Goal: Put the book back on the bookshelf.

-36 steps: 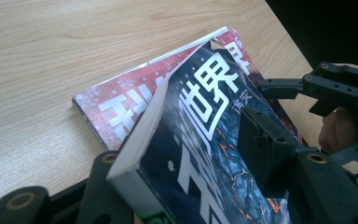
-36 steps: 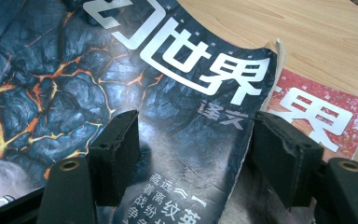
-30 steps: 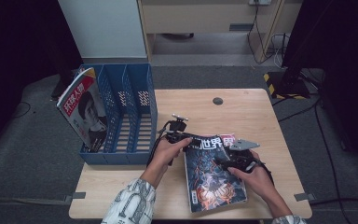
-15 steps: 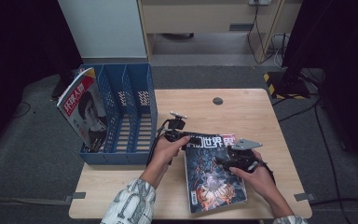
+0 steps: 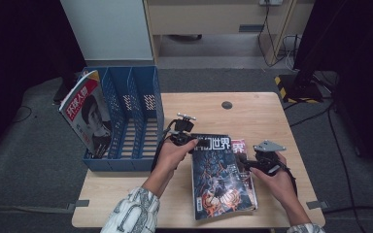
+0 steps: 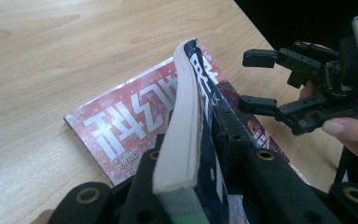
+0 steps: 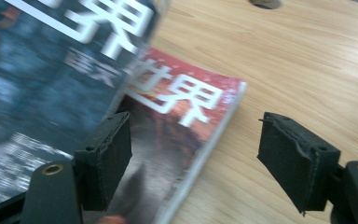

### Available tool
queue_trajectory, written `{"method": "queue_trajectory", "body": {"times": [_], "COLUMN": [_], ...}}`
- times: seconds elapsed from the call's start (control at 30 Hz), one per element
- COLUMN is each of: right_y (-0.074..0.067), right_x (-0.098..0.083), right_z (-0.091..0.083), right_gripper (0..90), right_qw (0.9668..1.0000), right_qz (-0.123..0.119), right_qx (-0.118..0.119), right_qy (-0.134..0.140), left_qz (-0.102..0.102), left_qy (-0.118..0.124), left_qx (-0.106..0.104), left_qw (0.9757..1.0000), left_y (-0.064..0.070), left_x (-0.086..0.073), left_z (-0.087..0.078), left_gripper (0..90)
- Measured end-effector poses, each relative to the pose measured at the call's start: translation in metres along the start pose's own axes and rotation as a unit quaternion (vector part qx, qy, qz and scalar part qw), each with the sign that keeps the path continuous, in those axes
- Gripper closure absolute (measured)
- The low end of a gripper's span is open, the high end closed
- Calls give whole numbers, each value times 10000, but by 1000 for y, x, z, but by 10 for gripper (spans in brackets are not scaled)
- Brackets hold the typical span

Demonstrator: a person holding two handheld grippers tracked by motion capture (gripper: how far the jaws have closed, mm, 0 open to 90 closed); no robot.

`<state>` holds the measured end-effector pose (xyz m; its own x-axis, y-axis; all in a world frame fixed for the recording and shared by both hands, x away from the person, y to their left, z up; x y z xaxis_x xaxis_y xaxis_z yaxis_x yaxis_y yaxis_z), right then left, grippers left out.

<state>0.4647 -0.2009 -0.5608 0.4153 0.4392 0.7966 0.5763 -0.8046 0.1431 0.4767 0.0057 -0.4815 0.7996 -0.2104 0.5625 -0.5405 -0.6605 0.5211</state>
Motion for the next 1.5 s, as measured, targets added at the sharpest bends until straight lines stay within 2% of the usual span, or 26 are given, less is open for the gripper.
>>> {"method": "queue_trajectory", "body": {"times": [0.13,0.4,0.7,0.83,0.97,1.13,1.27,1.5], "right_y": [10,18,19,20,21,20,22,22], "right_x": [-6,-13,-14,-14,-14,-14,-15,-14], "right_z": [-1,-2,-2,-3,-2,-2,-3,-3], "right_gripper": [256,256,256,256,256,255,254,251], "right_qw": [9997,9988,9987,9985,9984,9984,9983,9982], "right_qz": [84,105,60,116,96,86,127,112], "right_qx": [-186,-408,-422,-460,-473,-473,-493,-509], "right_qy": [-103,-267,-286,-286,-293,-285,-290,-289], "left_qz": [87,151,241,266,377,427,489,687], "left_qy": [20,69,252,338,502,585,722,1185], "left_qx": [25,71,-30,-77,-139,-150,-162,-214], "left_qw": [10000,9998,9994,9990,9979,9973,9961,9903], "left_y": [3,5,9,12,16,18,22,30], "left_x": [4,10,16,18,21,24,30,41], "left_z": [-6,-15,-25,-30,-36,-42,-50,-70], "left_gripper": [786,795,807,813,816,820,822,823]}}
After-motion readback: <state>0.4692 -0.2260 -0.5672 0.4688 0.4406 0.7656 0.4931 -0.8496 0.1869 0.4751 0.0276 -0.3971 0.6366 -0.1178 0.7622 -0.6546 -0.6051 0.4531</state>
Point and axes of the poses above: each handheld gripper's, and its own axes: z roughly forward along the jaws, x roughly out of its top, y roughly to its right, the point moved 9 cm from there along z, roughly forward along the jaws, and after that the axes turned 7 degrees about -z, right-handed, at the moved point
